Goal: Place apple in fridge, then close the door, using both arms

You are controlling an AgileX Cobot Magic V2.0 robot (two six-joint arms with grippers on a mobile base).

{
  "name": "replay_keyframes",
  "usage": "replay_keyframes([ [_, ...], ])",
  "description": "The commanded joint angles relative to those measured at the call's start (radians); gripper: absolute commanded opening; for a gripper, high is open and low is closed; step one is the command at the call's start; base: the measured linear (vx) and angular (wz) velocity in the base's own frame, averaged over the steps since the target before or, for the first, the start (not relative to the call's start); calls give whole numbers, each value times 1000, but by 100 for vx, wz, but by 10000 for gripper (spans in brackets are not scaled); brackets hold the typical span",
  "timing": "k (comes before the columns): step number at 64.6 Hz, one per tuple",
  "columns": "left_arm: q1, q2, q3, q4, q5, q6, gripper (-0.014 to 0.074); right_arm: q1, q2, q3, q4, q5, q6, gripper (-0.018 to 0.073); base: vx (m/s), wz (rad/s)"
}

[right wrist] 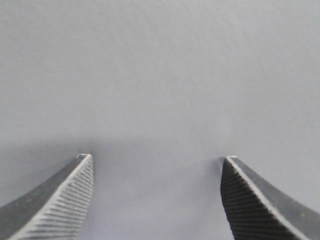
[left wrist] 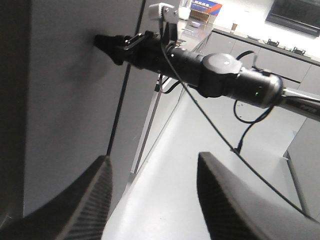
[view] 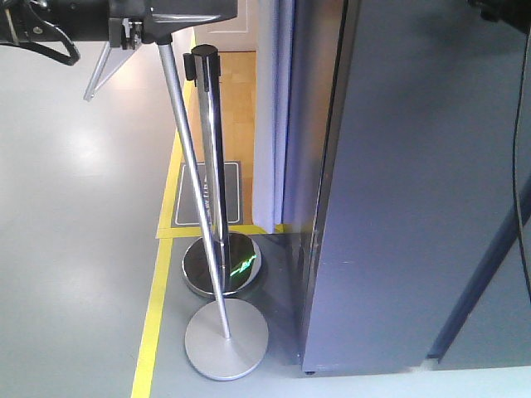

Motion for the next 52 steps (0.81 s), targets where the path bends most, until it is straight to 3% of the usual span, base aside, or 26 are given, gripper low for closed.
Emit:
replay_keyframes([
  [1, -2, -39, -29, -44, 33, -3, 382, -15, 11, -63, -7, 25, -15, 518, 0, 0],
  [9, -2, -39, -29, -1, 43, -3, 382, -15, 30, -90, -8, 61, -15, 518, 0, 0],
  [23, -2, -39, -29, 1, 79, -3, 364, -12, -32, -84, -10, 173, -21, 473, 0, -2],
  [34, 27, -39, -29, 1, 110, -3, 290, -11, -159, -83, -13, 411, -19, 305, 0, 0],
  [46, 109, -39, -29, 1, 110, -3, 151, -11, -303, -83, -14, 710, -11, 3, 0, 0],
  [52, 160, -40, -29, 1, 80, -3, 64, -11, -365, -83, -12, 858, 32, -10, 0, 0],
])
